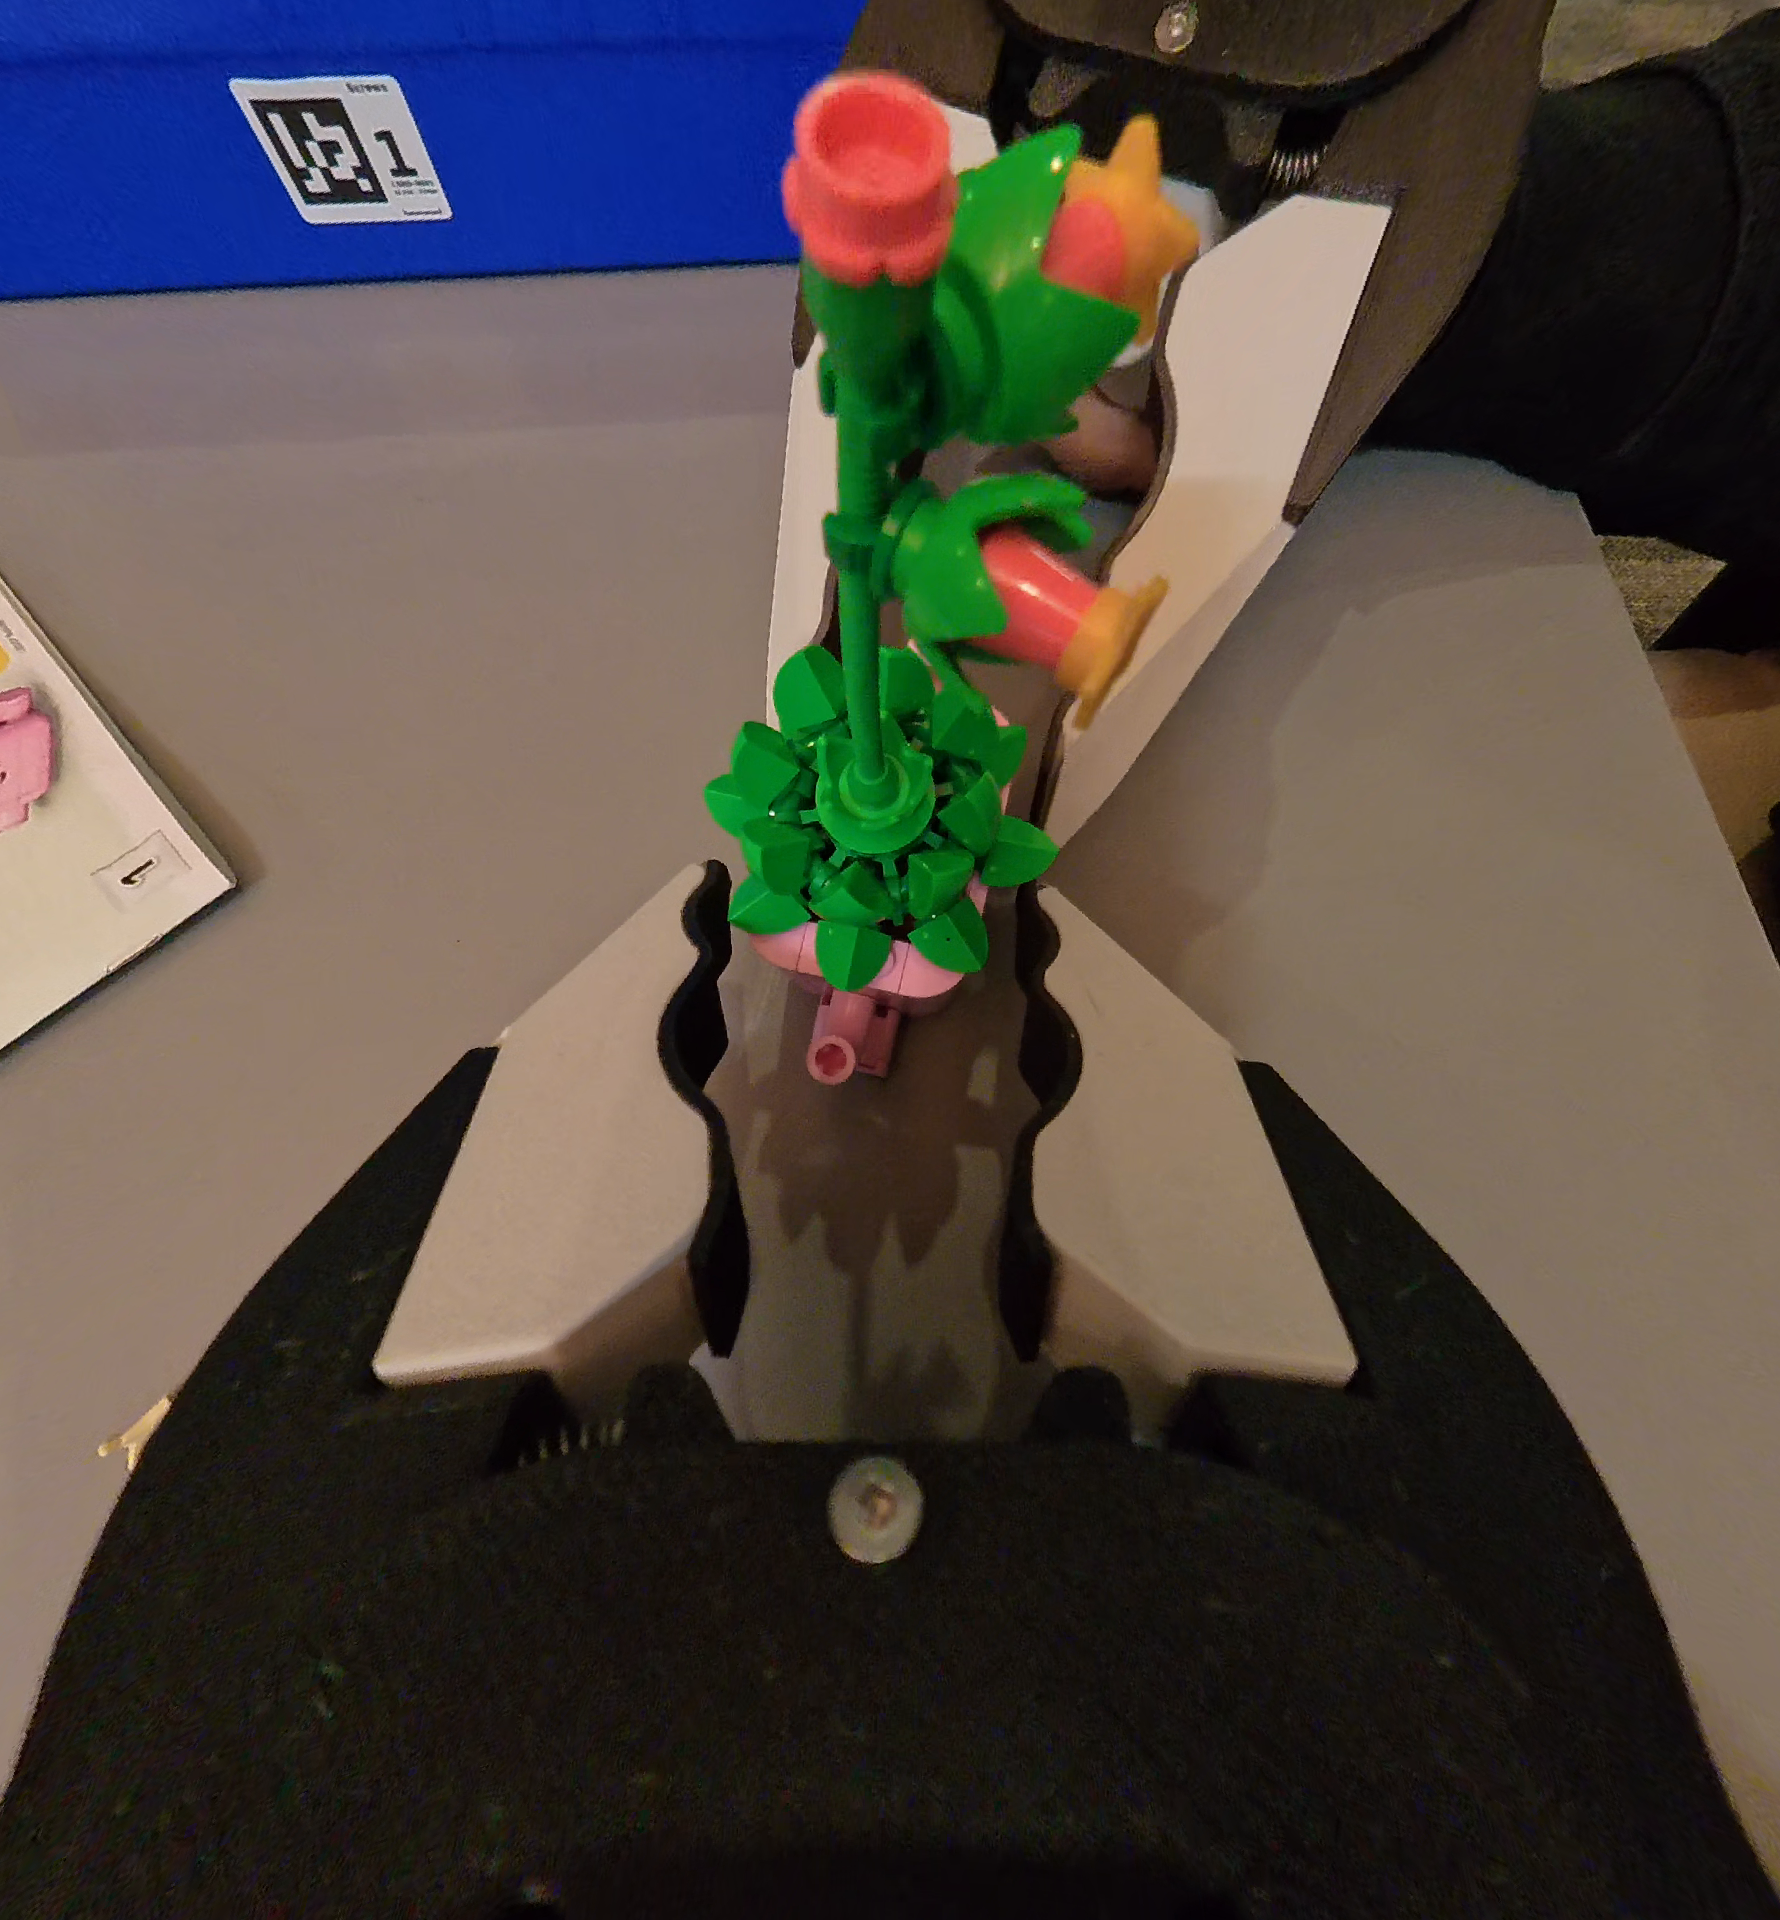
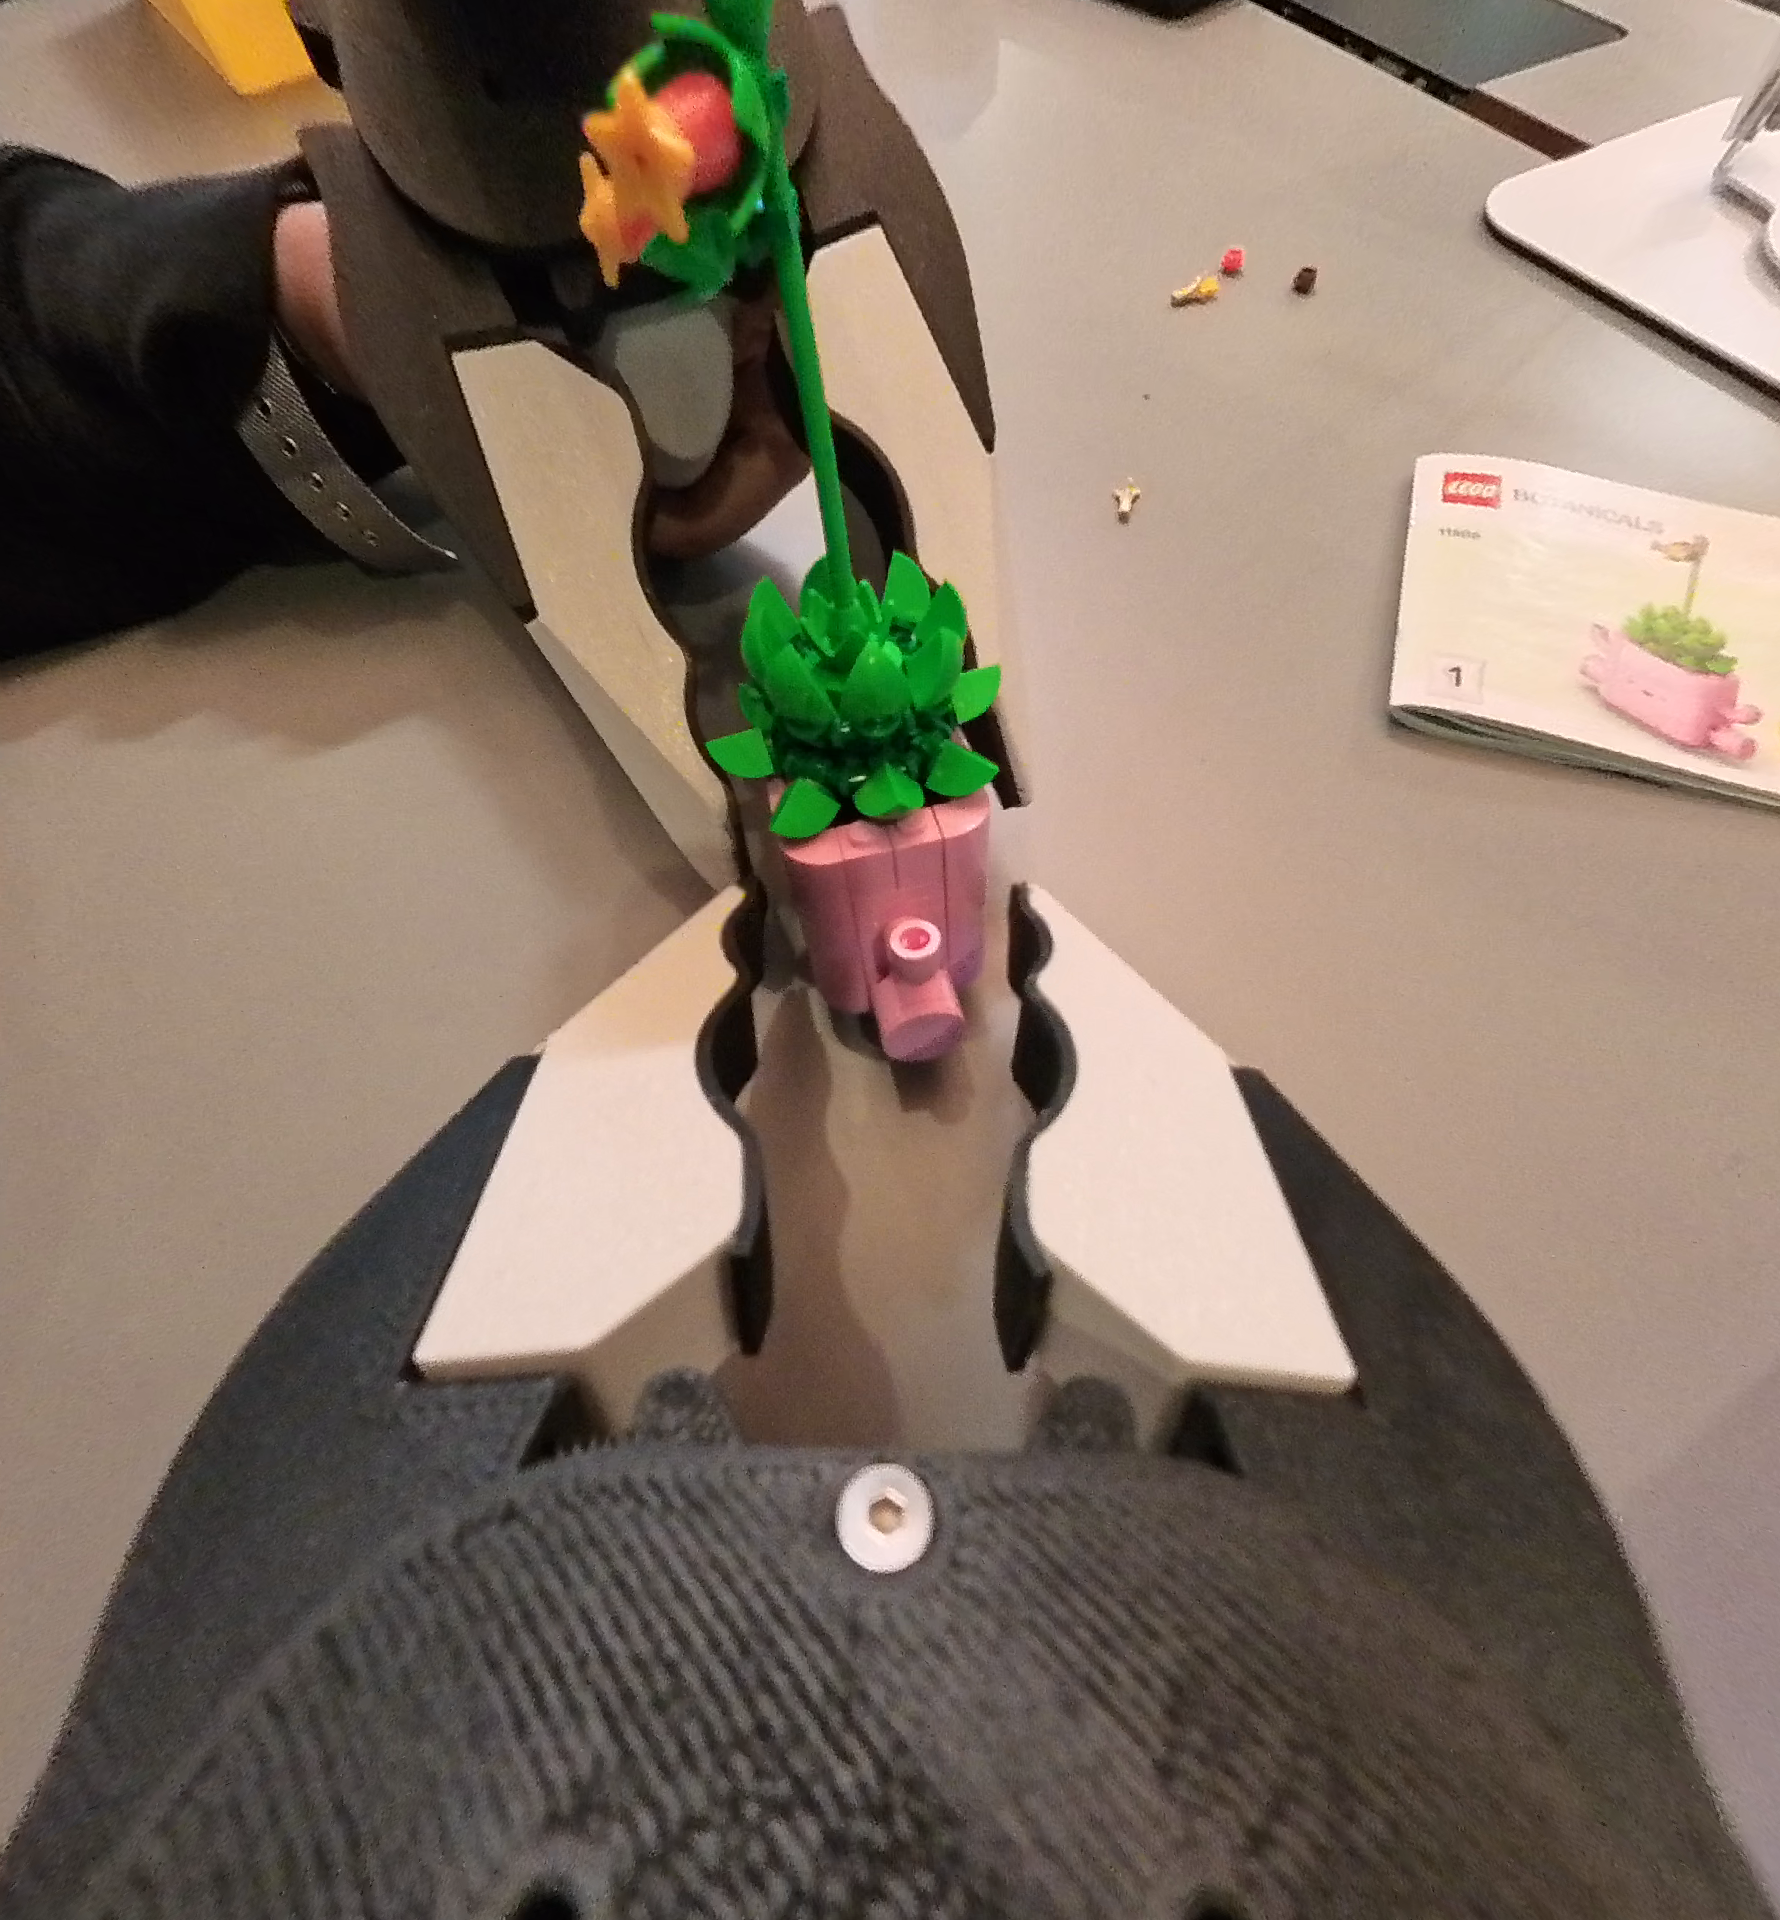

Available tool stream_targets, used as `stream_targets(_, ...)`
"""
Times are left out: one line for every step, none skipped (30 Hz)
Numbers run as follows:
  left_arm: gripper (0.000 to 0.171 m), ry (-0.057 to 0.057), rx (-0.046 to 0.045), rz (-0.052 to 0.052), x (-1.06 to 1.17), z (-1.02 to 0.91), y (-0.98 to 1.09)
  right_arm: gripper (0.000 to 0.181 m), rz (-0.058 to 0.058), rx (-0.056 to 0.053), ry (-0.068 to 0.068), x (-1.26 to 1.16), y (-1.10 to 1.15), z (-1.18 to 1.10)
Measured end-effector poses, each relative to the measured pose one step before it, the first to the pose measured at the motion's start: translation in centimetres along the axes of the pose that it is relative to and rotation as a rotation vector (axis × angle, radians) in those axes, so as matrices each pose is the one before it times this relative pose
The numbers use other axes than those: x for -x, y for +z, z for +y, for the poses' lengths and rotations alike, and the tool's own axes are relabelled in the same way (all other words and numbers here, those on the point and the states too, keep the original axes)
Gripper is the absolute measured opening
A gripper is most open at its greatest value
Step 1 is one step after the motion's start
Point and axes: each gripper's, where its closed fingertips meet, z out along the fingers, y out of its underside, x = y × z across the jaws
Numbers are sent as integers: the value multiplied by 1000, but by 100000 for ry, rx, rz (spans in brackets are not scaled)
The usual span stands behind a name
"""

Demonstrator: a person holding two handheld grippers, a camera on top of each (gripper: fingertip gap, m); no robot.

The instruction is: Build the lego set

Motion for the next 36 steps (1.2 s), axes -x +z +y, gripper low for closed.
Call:
stream_targets(54, -118, -50, -10, 15, -8, 4, 46, -490, -737, 436, 72, 6, -136)
stream_targets(54, -134, -42, -15, 11, 1, -8, 45, -119, -287, 300, 19, 8, -58)
stream_targets(54, -113, 7, -86, 26, 0, 0, 44, 106, 145, 172, -25, 28, 8)
stream_targets(55, -77, 14, -80, 15, 7, 9, 42, 162, 285, 139, -26, 24, 36)
stream_targets(56, -61, 30, -93, 18, 1, 2, 40, 233, 250, 125, -46, 17, 36)
stream_targets(56, -68, 52, -66, 9, 7, 13, 37, 174, 184, 17, -25, 18, 19)
stream_targets(57, -98, 17, -74, 26, 1, -1, 36, 138, 64, -33, -12, 5, 4)
stream_targets(58, -159, -10, -209, 41, 6, 7, 36, 78, 17, 111, -23, -2, 2)
stream_targets(59, -241, -54, -322, 55, -3, -3, 36, 15, 24, 352, -37, -5, 2)
stream_targets(61, -341, -97, -423, 89, -14, -12, 36, 58, -35, 522, -61, -11, -2)
stream_targets(64, -414, -164, -445, 92, -18, -15, 36, 531, -65, 684, -136, -11, -7)
stream_targets(66, -433, -223, -408, 96, -17, -24, 36, 1196, -61, 847, -237, -12, -8)
stream_targets(68, -444, -271, -500, 108, -32, -27, 36, 1568, -85, 941, -293, -18, -7)
stream_targets(71, -545, -323, -818, 159, -38, -26, 36, 1560, -100, 1006, -308, -24, -7)
stream_targets(76, -566, -275, -1356, 247, -30, -32, 36, 1478, -98, 1086, -291, -21, -8)
stream_targets(82, -516, -289, -2385, 423, -29, -38, 36, 1667, -48, 1112, -337, -26, 9)
stream_targets(90, -454, -438, -3844, 655, -47, -70, 36, 2032, 74, 1085, -402, -44, 43)
stream_targets(98, -301, -628, -4822, 805, -63, -110, 36, 2579, 245, 1148, -517, -64, 80)
stream_targets(101, -601, -944, -4818, 825, -80, -136, 36, 3584, 534, 1492, -717, -83, 137)
stream_targets(103, -853, -1157, -3726, 704, -110, -159, 35, 4434, 1060, 1765, -898, -83, 231)
stream_targets(104, -1222, -1458, -2035, 479, -149, -170, 35, 4830, 1531, 1993, -1029, -68, 324)
stream_targets(105, -1791, -1739, -1083, 362, -192, -184, 35, 5318, 973, 2456, -1121, -90, 232)
stream_targets(105, -2416, -1952, -1304, 439, -223, -194, 35, 5908, 121, 3288, -1254, -148, 127)
stream_targets(105, -2803, -2591, -1423, 488, -315, -227, 34, 5619, -100, 3580, -1234, -150, 78)
stream_targets(105, -2878, -3295, -437, 357, -427, -263, 34, 3876, -98, 2857, -992, -116, 59)
stream_targets(105, -3124, -3617, -141, 327, -458, -288, 34, 2486, -97, 2463, -768, -76, 32)
stream_targets(105, -3132, -3135, -145, 327, -391, -274, 34, 2009, -93, 2197, -648, -19, -10)
stream_targets(104, -2509, -2252, 235, 239, -302, -235, 34, 1927, -69, 1558, -552, 22, -36)
stream_targets(103, -1495, -1476, 39, 202, -195, -189, 34, 1921, -32, 885, -473, 51, -49)
stream_targets(102, -527, -898, -586, 209, -124, -155, 34, 2083, -19, 599, -442, 84, -68)
stream_targets(100, 187, -539, -1001, 206, -71, -106, 34, 2086, 17, 389, -429, 101, -74)
stream_targets(98, 469, -541, -757, 112, -74, -79, 34, 1913, 33, 271, -391, 112, -78)
stream_targets(97, 329, -421, -358, 20, -67, -25, 34, 1717, 24, 517, -388, 123, -85)
stream_targets(96, 182, -178, -36, -34, -40, 8, 34, 1510, 17, 878, -388, 134, -91)
stream_targets(96, 112, -83, 216, -83, -19, 41, 34, 1324, 15, 1108, -392, 129, -87)
stream_targets(96, 73, -9, 334, -104, -13, 49, 34, 1258, 3, 1123, -384, 115, -79)
